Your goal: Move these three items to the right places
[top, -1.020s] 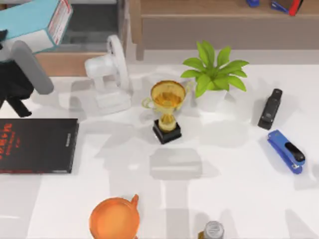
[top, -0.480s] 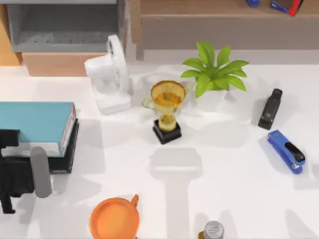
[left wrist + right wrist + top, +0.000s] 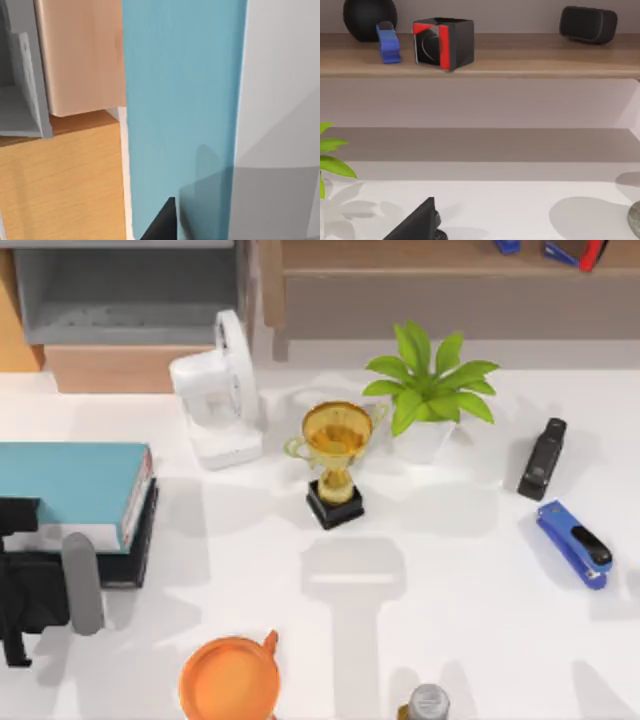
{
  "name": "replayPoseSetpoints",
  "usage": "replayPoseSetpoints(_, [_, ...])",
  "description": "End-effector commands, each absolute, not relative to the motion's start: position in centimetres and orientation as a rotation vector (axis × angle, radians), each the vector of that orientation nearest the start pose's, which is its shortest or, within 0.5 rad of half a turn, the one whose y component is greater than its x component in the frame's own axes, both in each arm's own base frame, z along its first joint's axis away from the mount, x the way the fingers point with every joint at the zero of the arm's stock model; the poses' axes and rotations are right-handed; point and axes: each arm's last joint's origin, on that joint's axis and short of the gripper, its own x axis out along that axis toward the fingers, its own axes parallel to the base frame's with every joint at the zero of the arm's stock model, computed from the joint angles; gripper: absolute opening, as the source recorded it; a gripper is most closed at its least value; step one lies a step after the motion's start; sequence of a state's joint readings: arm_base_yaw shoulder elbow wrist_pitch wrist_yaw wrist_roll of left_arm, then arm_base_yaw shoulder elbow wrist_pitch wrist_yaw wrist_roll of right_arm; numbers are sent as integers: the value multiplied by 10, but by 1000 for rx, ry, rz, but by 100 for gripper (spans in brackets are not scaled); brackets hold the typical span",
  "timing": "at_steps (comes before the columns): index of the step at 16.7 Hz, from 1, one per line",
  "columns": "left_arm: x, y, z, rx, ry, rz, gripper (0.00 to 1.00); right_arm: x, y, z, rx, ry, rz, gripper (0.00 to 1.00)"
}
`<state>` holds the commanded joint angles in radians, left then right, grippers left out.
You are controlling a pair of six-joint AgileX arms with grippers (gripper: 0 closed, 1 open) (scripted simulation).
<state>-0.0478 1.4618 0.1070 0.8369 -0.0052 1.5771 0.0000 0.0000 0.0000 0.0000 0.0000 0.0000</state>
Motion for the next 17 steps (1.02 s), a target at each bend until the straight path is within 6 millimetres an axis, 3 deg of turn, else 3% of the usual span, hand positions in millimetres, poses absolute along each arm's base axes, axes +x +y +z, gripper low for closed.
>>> replayPoseSetpoints(5, [194,-9,85,1539,384,-436,0,106,-1,160,0,0,0,100])
replayPoseSetpoints(17, [194,-9,85,1539,384,-436,90,106,-1,160,0,0,0,100])
